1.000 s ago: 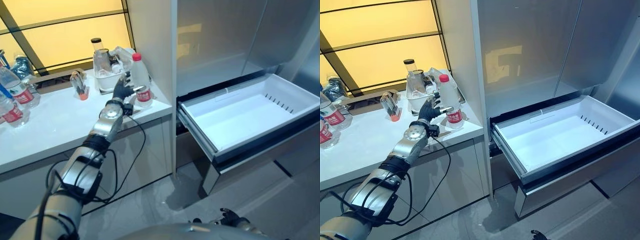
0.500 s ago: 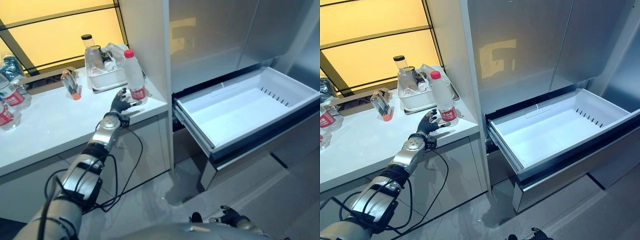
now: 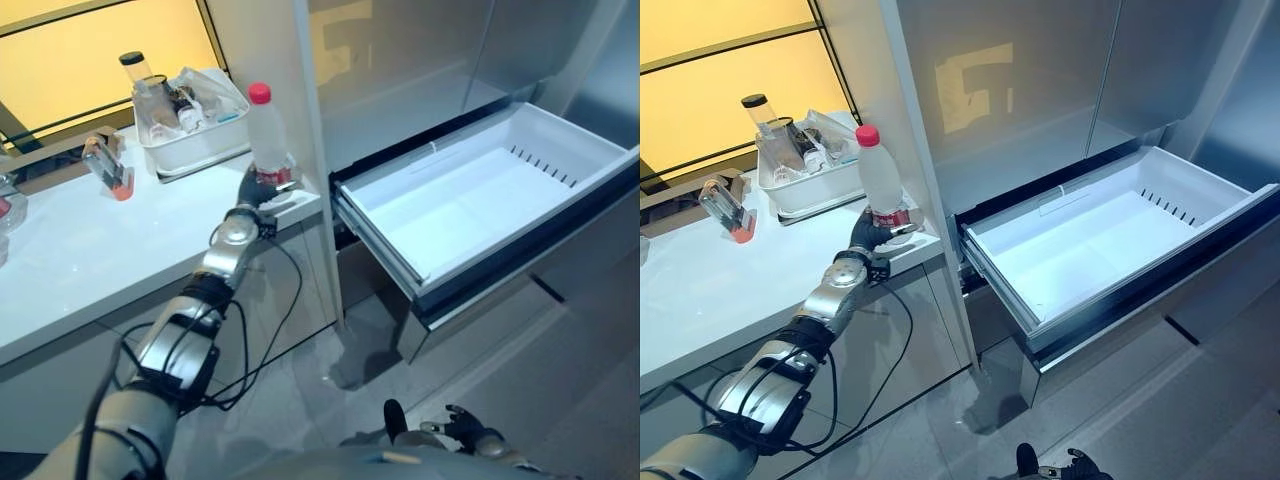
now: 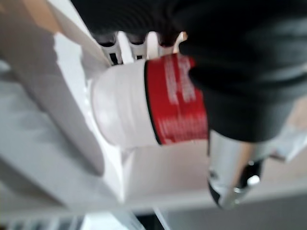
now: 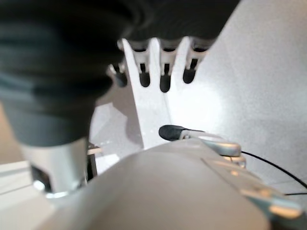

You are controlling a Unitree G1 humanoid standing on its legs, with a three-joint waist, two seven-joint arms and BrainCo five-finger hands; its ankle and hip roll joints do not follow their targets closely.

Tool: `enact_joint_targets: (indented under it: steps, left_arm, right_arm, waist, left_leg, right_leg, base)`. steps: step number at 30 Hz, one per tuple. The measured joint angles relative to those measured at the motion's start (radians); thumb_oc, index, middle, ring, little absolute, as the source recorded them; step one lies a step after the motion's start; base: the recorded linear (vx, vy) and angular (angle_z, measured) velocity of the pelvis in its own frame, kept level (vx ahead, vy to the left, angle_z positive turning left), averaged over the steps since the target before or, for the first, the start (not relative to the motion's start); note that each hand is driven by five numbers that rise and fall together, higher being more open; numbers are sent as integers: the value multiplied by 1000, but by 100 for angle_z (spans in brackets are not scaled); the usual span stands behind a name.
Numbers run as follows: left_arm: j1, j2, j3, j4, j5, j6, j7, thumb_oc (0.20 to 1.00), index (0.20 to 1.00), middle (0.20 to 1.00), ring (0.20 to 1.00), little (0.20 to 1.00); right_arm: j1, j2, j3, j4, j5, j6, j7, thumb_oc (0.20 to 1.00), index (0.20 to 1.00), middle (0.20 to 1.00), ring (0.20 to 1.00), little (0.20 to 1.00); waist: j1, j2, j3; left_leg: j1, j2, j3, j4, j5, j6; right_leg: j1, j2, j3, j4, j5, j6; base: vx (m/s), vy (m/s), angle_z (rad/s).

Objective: Take the drinks into the refrigerator

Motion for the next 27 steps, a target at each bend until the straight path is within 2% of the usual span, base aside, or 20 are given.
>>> enact_joint_targets:
  steps: [5,6,7,10,19,23,27]
  left_arm:
    - [-10,-26,-13,-2,-43,-1,2,1000,1000,1000,1000,1000]
    - [-11,-25,-13,-2,-54,-1,3,231,231,231,231,231]
    - [-12,-27,-13,-2,-61,-2,3,200,200,200,200,200]
    - [-13,-38,-8,-4,-93,-36,6,200,200,200,200,200]
    - [10,-37,2,-76,-121,-58,32,200,200,200,200,200]
    - [131,-26,-2,-283,-119,-62,15,200,200,200,200,200]
    - [297,38,-31,-498,-98,-75,-65,200,200,200,200,200]
  right_arm:
    - [2,-6,-2,2,7,0,-9,1000,1000,1000,1000,1000]
    - [3,-6,-1,1,8,0,-11,1000,1000,1000,1000,1000]
    - [3,-6,-1,-3,9,0,-12,1000,1000,1000,1000,1000]
    - [13,-9,0,-18,18,-4,-17,1000,1000,1000,1000,1000]
    - [49,-7,2,-91,37,-18,-37,1000,1000,1000,1000,1000]
    - [67,-5,0,-135,46,-18,-38,1000,1000,1000,1000,1000]
    - [77,-3,-25,-163,59,-19,-36,1000,1000,1000,1000,1000]
  waist:
    - [1,9,9]
    - [0,9,9]
    - [0,9,10]
    - [2,8,14]
    - [10,-8,40]
    - [21,-21,57]
    - [35,-30,70]
  left_leg:
    - [-1,-2,1,0,0,1]
    - [-1,-3,3,0,0,1]
    - [-2,-4,3,0,-1,2]
    - [-17,-10,2,0,2,4]
    - [-17,-10,-2,0,2,4]
    - [-17,-8,-11,0,2,4]
    - [-17,-6,-18,0,2,4]
  right_leg:
    - [0,-2,3,0,0,1]
    - [-2,-3,4,0,0,1]
    - [-3,-3,5,0,0,1]
    - [-16,-9,10,1,4,6]
    - [-13,-12,2,1,4,7]
    - [-11,-10,-4,1,6,4]
    - [-8,-9,-9,1,6,3]
  base:
    - [1,0,1]
    - [0,0,0]
    - [0,0,0]
    - [0,0,0]
    - [-17,-15,1]
    - [-53,-28,4]
    - [-46,-14,0]
